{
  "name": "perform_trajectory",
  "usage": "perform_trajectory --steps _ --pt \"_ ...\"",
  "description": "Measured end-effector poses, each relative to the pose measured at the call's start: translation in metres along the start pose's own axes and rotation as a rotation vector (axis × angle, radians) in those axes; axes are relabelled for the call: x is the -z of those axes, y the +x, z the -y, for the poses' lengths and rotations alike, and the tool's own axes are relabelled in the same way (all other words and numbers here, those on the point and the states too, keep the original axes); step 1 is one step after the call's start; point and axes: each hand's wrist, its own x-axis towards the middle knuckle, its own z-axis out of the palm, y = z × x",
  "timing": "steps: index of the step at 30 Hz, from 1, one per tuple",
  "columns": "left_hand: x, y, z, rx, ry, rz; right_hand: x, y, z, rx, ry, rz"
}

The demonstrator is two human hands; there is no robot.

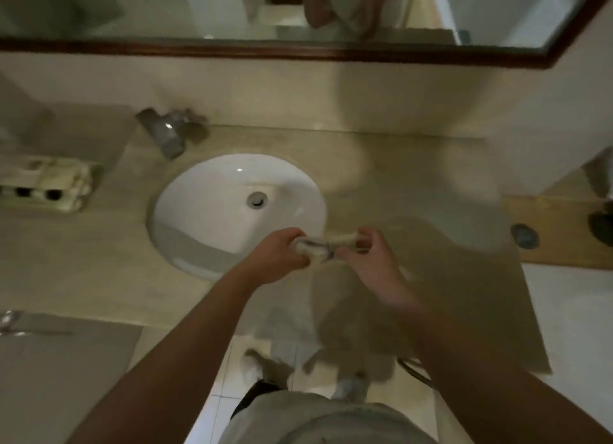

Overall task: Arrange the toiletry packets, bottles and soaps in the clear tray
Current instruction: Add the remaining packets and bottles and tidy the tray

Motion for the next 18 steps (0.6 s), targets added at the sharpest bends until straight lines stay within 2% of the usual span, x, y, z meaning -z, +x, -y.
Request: perform_trajectory --steps 4,9,13,18 --pt "0.053 -0.052 0.04 0.118 -0.224 -0.149 -0.059 -0.008 0.039 0.069 -0.018 0.211" --pt "0.121 -0.115 0.111 0.181 -0.591 -0.35 -0.161 -0.031 0.097 0.193 -0.059 0.326" --pt "0.184 -0.155 0.182 0.31 -0.782 -0.635 -0.258 -0.051 0.132 0.17 -0.05 0.36" --pt "0.25 -0.182 0.26 0.405 -0.866 -0.743 -0.364 -0.069 0.17 0.11 -0.035 0.484"
